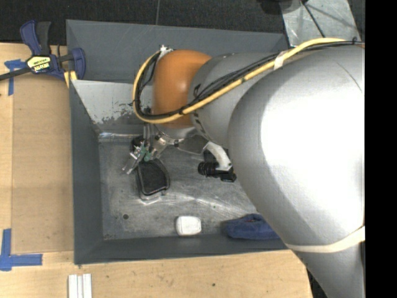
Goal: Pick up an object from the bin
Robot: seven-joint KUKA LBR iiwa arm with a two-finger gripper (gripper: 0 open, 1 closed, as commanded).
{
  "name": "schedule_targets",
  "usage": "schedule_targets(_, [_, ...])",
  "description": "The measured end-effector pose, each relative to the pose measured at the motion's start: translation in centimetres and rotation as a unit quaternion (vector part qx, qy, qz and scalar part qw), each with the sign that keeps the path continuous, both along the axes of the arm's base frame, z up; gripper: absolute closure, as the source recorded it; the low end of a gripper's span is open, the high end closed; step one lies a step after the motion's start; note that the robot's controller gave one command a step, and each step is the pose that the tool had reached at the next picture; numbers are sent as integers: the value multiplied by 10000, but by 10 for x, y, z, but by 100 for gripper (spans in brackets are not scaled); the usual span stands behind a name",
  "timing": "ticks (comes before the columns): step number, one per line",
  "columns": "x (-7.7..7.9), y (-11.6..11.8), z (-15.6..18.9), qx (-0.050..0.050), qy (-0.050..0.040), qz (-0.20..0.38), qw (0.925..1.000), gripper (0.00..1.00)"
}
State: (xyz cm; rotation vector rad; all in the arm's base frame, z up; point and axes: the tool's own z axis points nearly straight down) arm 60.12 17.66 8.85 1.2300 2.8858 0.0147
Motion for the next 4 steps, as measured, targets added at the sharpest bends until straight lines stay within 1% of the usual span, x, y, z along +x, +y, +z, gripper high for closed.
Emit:
schedule_targets(1, [-11, -7, -7, 94, -54, -884, 9960, 0])
schedule_targets(2, [-12, -7, -7, 79, -26, -861, 9962, 100])
schedule_targets(3, [-11, -4, -3, -2, 25, -841, 9965, 100])
schedule_targets(4, [-12, -5, 28, -36, 61, -825, 9966, 100])
